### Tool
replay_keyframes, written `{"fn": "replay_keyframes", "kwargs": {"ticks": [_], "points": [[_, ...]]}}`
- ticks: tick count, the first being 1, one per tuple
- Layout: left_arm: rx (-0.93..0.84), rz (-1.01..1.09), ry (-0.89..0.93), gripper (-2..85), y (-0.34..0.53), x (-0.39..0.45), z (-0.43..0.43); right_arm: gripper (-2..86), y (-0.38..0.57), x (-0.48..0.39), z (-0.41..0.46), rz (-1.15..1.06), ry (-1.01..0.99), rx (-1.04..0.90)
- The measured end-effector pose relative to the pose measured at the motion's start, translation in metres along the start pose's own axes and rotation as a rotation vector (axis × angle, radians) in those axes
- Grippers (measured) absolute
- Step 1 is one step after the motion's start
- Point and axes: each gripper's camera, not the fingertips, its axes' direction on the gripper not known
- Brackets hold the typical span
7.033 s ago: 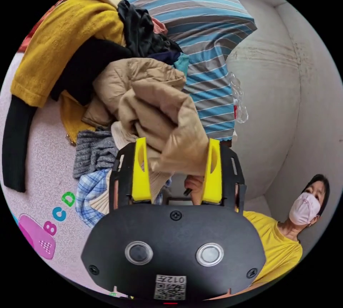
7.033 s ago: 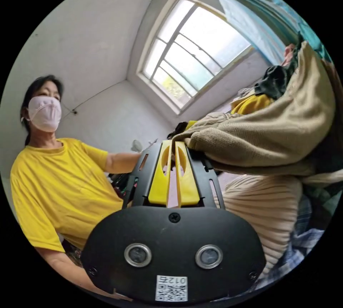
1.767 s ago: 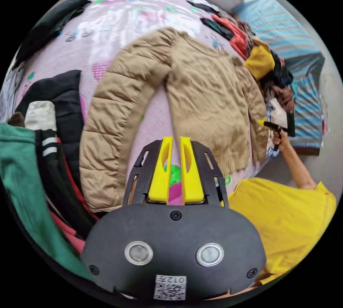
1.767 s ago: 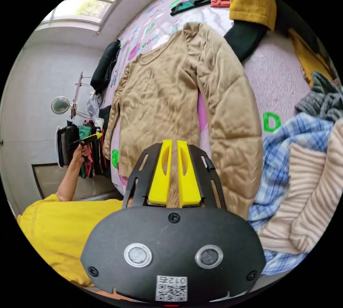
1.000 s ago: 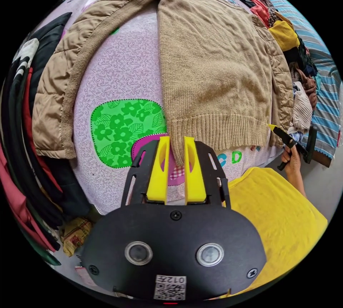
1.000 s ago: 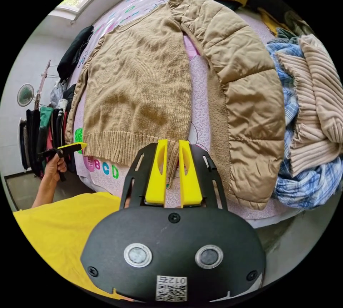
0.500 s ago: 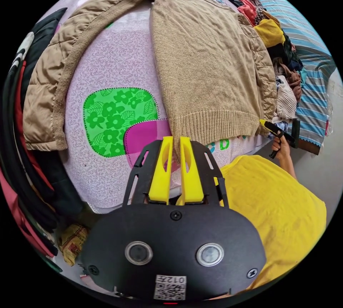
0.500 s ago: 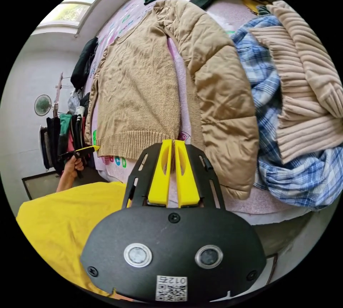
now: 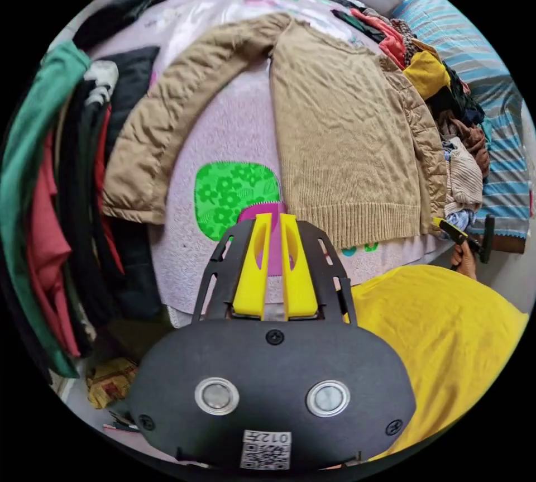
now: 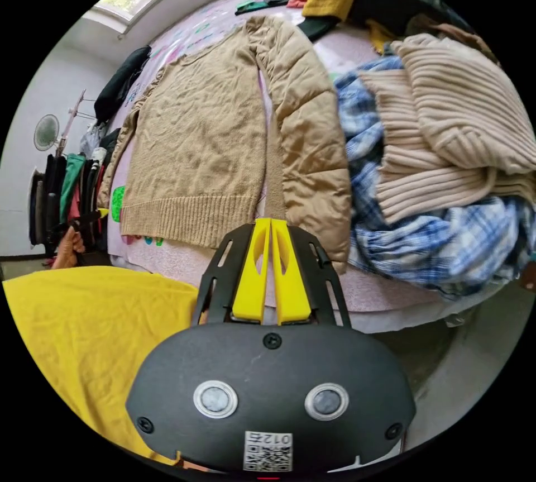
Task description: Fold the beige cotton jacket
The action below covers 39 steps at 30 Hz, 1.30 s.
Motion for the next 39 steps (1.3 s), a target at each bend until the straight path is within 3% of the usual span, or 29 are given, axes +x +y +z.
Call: {"fn": "replay_keyframes", "kwargs": {"ticks": [4,8,12,18,25,29,34,39], "points": [[0.042,0.248,0.015,0.3,-0.017,0.069,-0.004,3.2,0.025,0.02,-0.053,0.051,0.137,0.154],[-0.092,0.361,0.063,0.2,-0.036,0.126,0.044,9.5,0.032,0.061,-0.053,0.143,-0.064,0.082],[-0.285,0.392,0.012,0.3,-0.035,0.156,0.094,10.6,0.041,0.079,-0.045,0.186,-0.13,0.02],[-0.288,0.382,0.035,0.4,-0.025,0.172,0.095,4.1,0.052,0.103,-0.077,0.189,-0.321,-0.01],[-0.328,0.389,0.048,1.0,-0.013,0.186,0.094,2.2,0.06,0.182,-0.213,0.245,-0.678,0.231],[-0.193,0.476,0.105,2.9,-0.017,0.216,0.05,1.8,0.053,0.199,-0.28,0.226,-0.811,0.351],[0.014,0.702,0.144,9.1,-0.028,0.296,-0.034,1.5,0.02,0.17,-0.325,0.136,-0.794,0.331],[0.244,1.007,-0.022,12.9,-0.006,0.407,-0.111,1.3,-0.017,0.133,-0.355,0.079,-0.79,0.303]]}}
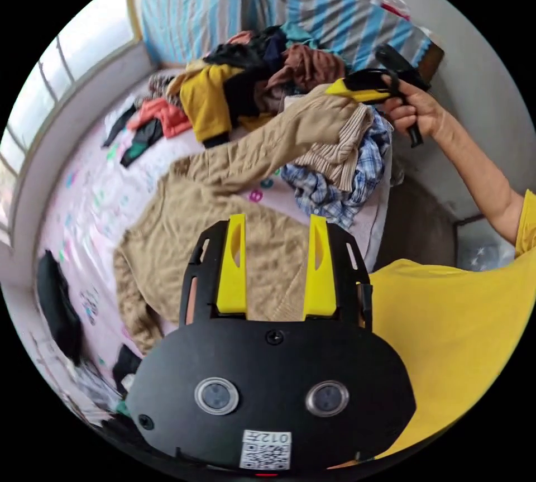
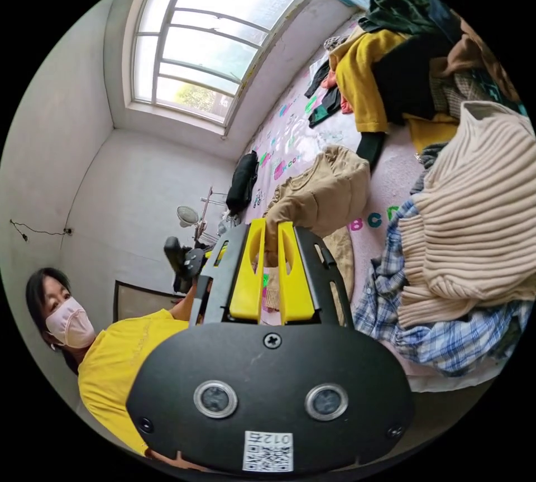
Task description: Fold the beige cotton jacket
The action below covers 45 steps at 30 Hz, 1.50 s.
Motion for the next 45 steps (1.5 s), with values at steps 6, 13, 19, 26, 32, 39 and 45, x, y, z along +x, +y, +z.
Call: {"fn": "replay_keyframes", "kwargs": {"ticks": [6,13,19,26,32,39,45], "points": [[0.022,0.307,-0.475,12.3,-0.06,0.086,-0.001,1.1,-0.025,-0.035,0.015,-0.007,-0.028,-0.033],[0.009,0.297,-0.624,4.9,-0.068,0.07,0.033,0.8,-0.039,-0.015,0.002,0.058,-0.085,-0.023],[-0.033,-0.045,-0.009,1.9,-0.096,-0.083,0.01,0.9,-0.025,0.042,-0.059,0.062,-0.262,0.345],[0.091,-0.369,0.441,1.7,-0.093,-0.266,-0.022,0.7,-0.033,0.113,0.021,0.095,-0.012,0.105],[0.21,-0.585,0.683,1.9,-0.044,-0.365,-0.008,0.6,-0.065,0.201,0.122,0.354,-0.174,0.082],[0.341,-0.672,0.776,2.3,0.014,-0.444,-0.003,0.7,-0.126,0.285,0.199,0.7,-0.313,0.286],[0.37,-0.755,0.727,2.8,0.09,-0.512,0.018,0.9,-0.159,0.346,0.214,0.81,-0.346,0.485]]}}
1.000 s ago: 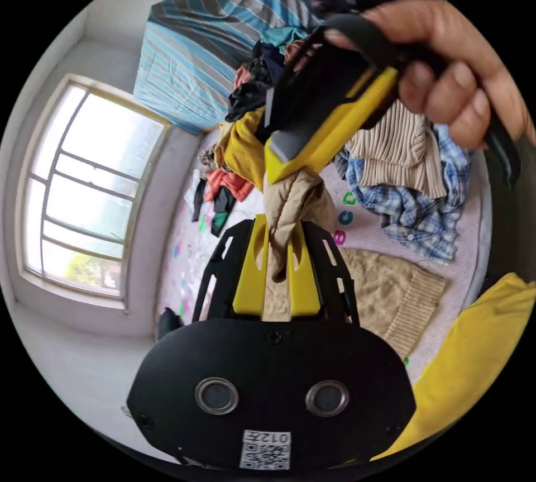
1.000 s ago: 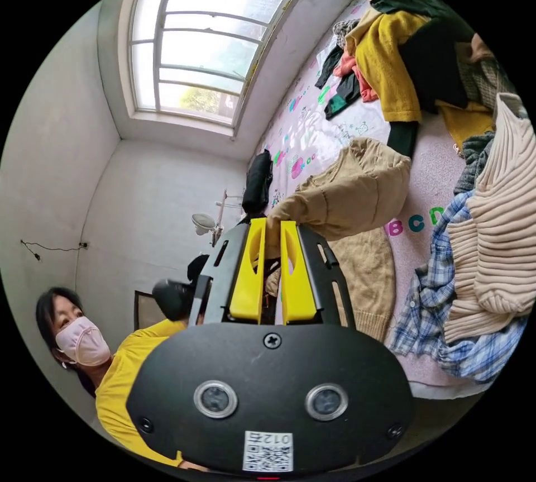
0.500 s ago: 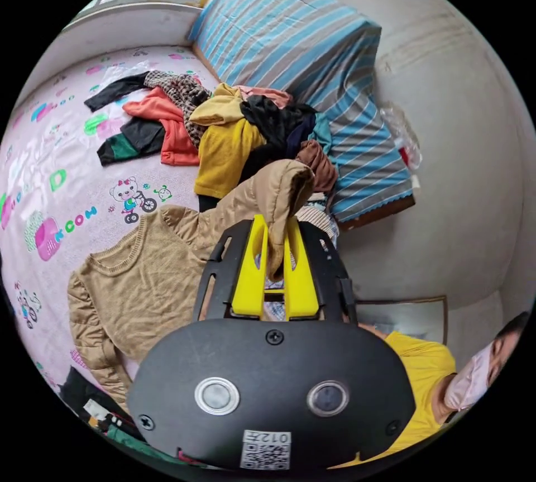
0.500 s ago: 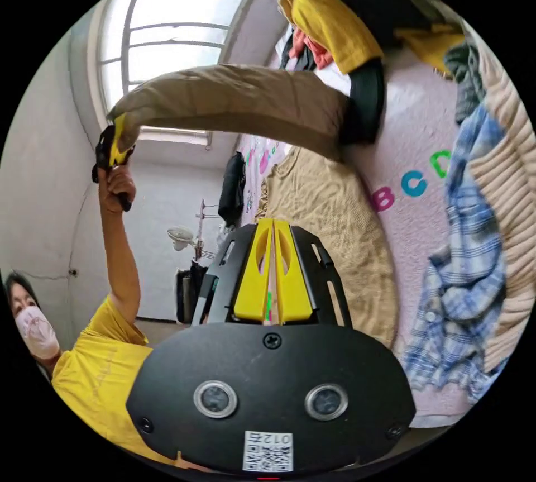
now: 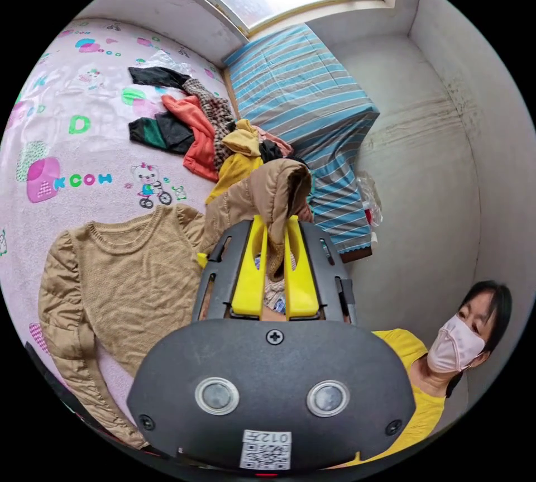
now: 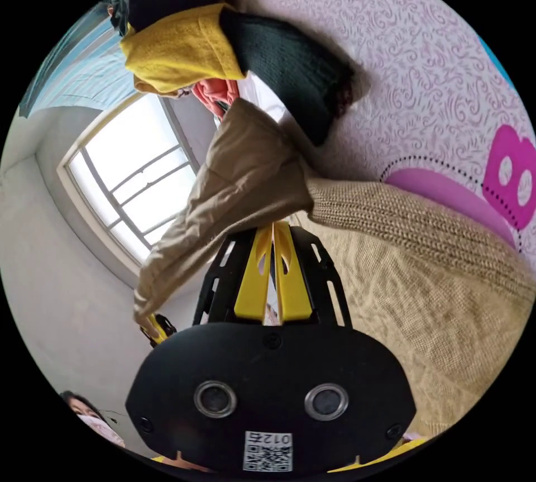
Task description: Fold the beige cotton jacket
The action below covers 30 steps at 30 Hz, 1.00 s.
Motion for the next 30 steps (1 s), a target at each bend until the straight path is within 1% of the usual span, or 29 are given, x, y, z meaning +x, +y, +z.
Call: {"fn": "replay_keyframes", "kwargs": {"ticks": [2,3,4,5,6,8,10,13,15,16,17,18,19,21,22,23,24,26,27,28,30], "points": [[0.018,-0.085,-0.051,2.9,0.017,-0.061,-0.013,0.9,-0.02,0.001,-0.013,-0.032,0.078,0.078],[0.022,-0.118,-0.064,2.9,0.022,-0.08,-0.015,0.9,-0.025,0.0,-0.016,-0.051,0.102,0.088],[0.032,-0.19,-0.094,2.9,0.036,-0.119,-0.017,0.9,-0.036,-0.001,-0.022,-0.095,0.157,0.096],[0.039,-0.294,-0.106,3.0,0.053,-0.162,-0.017,0.9,-0.046,-0.001,-0.025,-0.137,0.208,0.09],[0.036,-0.35,-0.099,3.0,0.062,-0.183,-0.015,0.9,-0.051,0.0,-0.026,-0.154,0.228,0.077],[0.016,-0.529,-0.036,3.1,0.098,-0.251,-0.002,0.8,-0.068,0.006,-0.02,-0.186,0.279,0.008],[-0.009,-0.578,-0.033,3.1,0.116,-0.277,0.007,0.7,-0.076,0.012,-0.014,-0.195,0.317,-0.033],[-0.01,-0.584,-0.024,3.2,0.12,-0.289,0.013,0.7,-0.083,0.025,-0.007,-0.218,0.33,-0.071],[0.013,-0.498,0.015,3.3,0.106,-0.278,0.01,0.6,-0.088,0.035,-0.006,-0.213,0.31,-0.071],[0.034,-0.394,0.034,3.5,0.091,-0.262,0.003,0.6,-0.09,0.04,-0.005,-0.218,0.302,-0.066],[0.053,-0.279,0.021,3.7,0.077,-0.246,-0.004,0.6,-0.091,0.046,-0.004,-0.229,0.296,-0.06],[0.055,-0.234,-0.001,3.8,0.072,-0.24,-0.007,0.6,-0.092,0.049,-0.003,-0.235,0.294,-0.06],[0.023,-0.232,-0.065,4.0,0.066,-0.239,-0.007,0.6,-0.093,0.056,-0.001,-0.243,0.294,-0.065],[-0.081,-0.394,-0.17,4.5,0.067,-0.264,-0.002,0.6,-0.093,0.068,0.003,-0.243,0.287,-0.062],[-0.15,-0.523,-0.233,4.9,0.075,-0.284,0.001,0.6,-0.091,0.076,0.005,-0.236,0.284,-0.059],[-0.17,-0.609,-0.281,5.2,0.086,-0.297,-0.002,0.6,-0.089,0.083,0.008,-0.228,0.29,-0.059],[-0.152,-0.627,-0.29,5.0,0.091,-0.3,-0.006,0.6,-0.088,0.086,0.009,-0.222,0.298,-0.057],[0.018,-0.632,-0.266,4.3,0.107,-0.294,-0.029,0.6,-0.079,0.095,0.009,-0.227,0.337,-0.062],[0.055,-0.621,-0.261,4.1,0.111,-0.291,-0.035,0.6,-0.077,0.096,0.009,-0.243,0.349,-0.066],[0.113,-0.585,-0.29,3.7,0.115,-0.279,-0.044,0.7,-0.07,0.093,0.01,-0.295,0.394,-0.065],[0.127,-0.532,-0.411,3.1,0.116,-0.258,-0.046,0.7,-0.057,0.078,0.019,-0.441,0.495,-0.05]]}}
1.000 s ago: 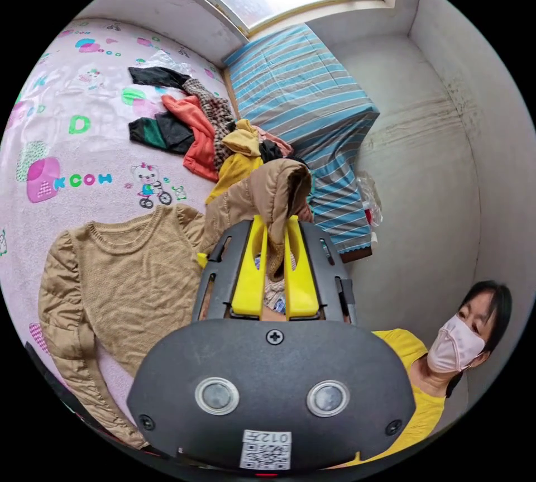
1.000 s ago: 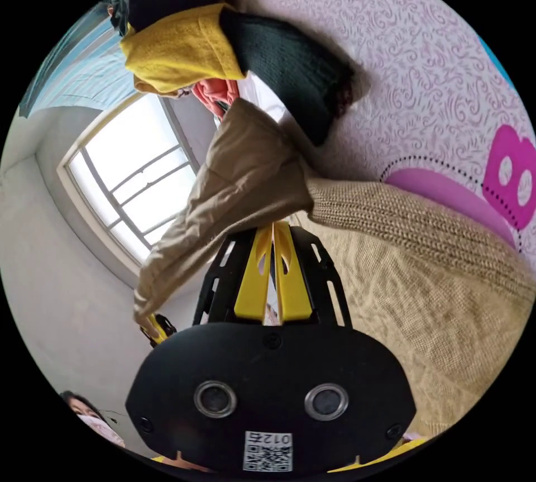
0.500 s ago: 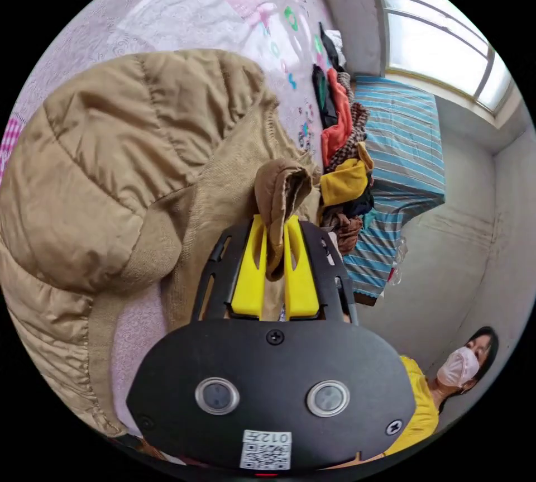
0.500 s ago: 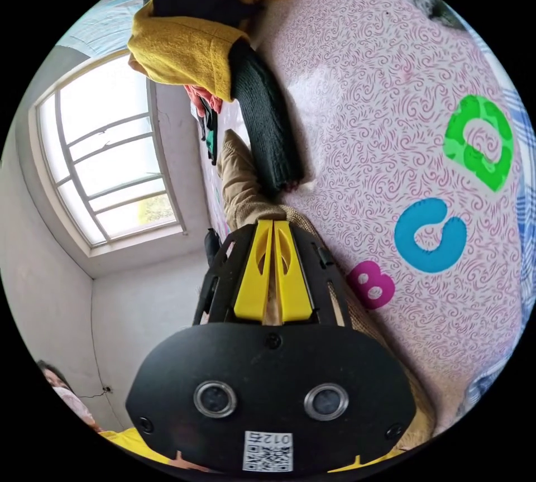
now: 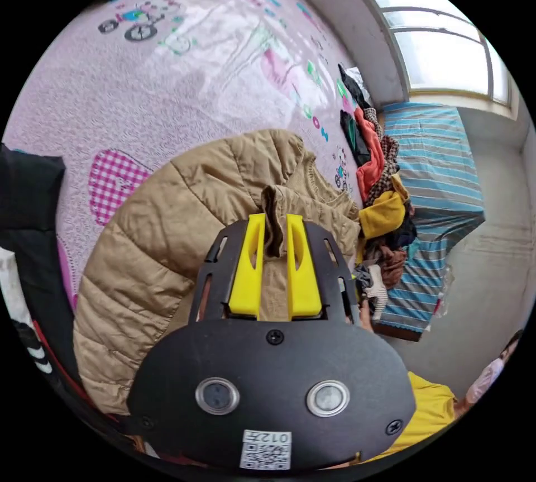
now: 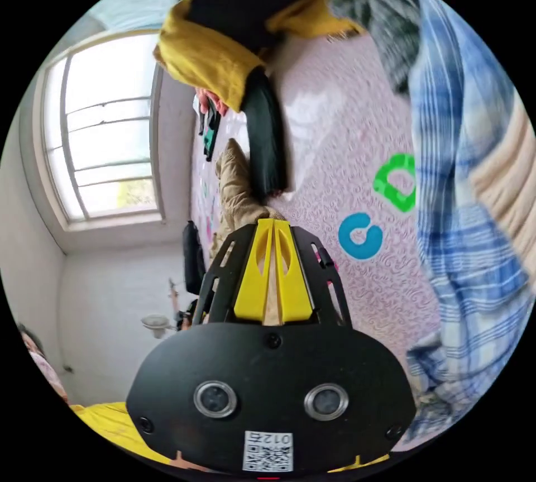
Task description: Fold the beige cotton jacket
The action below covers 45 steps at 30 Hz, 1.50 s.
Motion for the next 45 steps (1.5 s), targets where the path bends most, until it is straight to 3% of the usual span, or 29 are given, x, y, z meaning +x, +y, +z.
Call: {"fn": "replay_keyframes", "kwargs": {"ticks": [2,6,8,14,20,22,26,29,33,36,40,45], "points": [[-0.002,0.123,-0.125,2.3,0.01,0.034,0.005,0.8,0.0,-0.046,0.024,-0.22,0.127,-0.013],[-0.103,0.284,-0.175,1.2,0.013,0.081,0.039,0.6,0.001,-0.131,0.101,-0.56,0.226,-0.107],[-0.156,0.327,-0.248,0.8,0.009,0.099,0.064,0.6,0.01,-0.173,0.163,-0.746,0.372,-0.156],[-0.227,0.407,-0.373,0.5,-0.004,0.124,0.092,0.5,0.02,-0.152,0.293,-0.91,0.877,-0.386],[-0.268,0.517,-0.445,0.2,0.001,0.126,0.105,0.3,0.02,-0.107,0.301,-0.72,0.73,-0.274],[-0.241,0.465,-0.41,0.3,0.001,0.125,0.093,0.3,0.027,-0.108,0.307,-0.683,0.727,-0.263],[-0.138,0.482,-0.428,0.2,0.025,0.138,0.061,0.2,0.089,-0.133,0.303,-0.868,0.656,-0.169],[-0.257,0.478,-0.535,0.2,0.036,0.116,0.086,0.2,0.121,-0.109,0.34,-0.946,0.813,-0.248],[-0.188,0.346,-0.378,0.2,0.041,0.094,0.067,0.3,0.122,-0.078,0.366,-0.896,0.798,-0.315],[-0.056,0.386,-0.459,0.3,0.079,0.108,0.039,0.2,0.115,-0.078,0.372,-0.791,0.774,-0.379],[0.056,0.453,-0.535,0.4,0.176,0.106,-0.012,0.2,0.177,-0.1,0.354,-0.96,0.731,-0.324],[0.134,0.172,-0.483,0.6,0.307,0.022,-0.079,0.2,0.307,-0.074,0.356,-1.121,0.657,-0.484]]}}
